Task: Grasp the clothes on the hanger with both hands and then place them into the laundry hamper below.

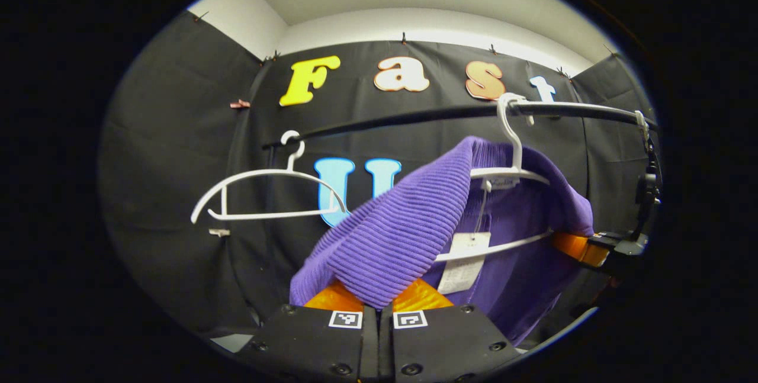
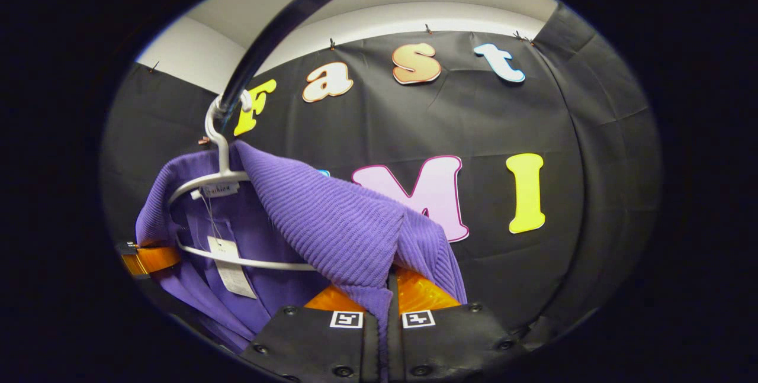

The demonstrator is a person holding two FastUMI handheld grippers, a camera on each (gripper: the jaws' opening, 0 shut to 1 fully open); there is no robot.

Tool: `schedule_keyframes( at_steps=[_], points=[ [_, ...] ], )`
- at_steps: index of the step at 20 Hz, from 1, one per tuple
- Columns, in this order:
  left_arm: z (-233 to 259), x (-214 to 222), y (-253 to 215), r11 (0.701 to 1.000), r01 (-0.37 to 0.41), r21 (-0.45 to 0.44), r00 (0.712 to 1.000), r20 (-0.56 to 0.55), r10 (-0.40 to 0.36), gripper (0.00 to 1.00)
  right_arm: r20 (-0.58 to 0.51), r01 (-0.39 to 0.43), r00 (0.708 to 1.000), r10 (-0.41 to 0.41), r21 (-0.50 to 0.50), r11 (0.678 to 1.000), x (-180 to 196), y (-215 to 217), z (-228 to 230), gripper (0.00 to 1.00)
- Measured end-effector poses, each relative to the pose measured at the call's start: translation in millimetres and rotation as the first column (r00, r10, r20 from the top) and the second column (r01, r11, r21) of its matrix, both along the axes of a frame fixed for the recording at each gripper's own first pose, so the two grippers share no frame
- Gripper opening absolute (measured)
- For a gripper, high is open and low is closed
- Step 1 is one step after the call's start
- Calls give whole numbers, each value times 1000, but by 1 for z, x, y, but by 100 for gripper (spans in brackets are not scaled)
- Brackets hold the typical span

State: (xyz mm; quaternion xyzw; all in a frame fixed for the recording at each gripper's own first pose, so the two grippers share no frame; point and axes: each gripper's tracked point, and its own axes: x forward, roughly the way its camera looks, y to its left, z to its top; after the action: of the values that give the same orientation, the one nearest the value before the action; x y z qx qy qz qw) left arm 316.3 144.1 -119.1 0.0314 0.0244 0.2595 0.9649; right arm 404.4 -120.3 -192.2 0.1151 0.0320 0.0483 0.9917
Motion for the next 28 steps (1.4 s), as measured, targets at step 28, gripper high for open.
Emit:
schedule_keyframes(
  at_steps=[28],
  points=[
    [-13, 40, 74, 993, 98, 67, 980, -180, -85, 5, 369, 213, 877, -308, 276, 937, 35, -87, 94, 9]
  ],
)
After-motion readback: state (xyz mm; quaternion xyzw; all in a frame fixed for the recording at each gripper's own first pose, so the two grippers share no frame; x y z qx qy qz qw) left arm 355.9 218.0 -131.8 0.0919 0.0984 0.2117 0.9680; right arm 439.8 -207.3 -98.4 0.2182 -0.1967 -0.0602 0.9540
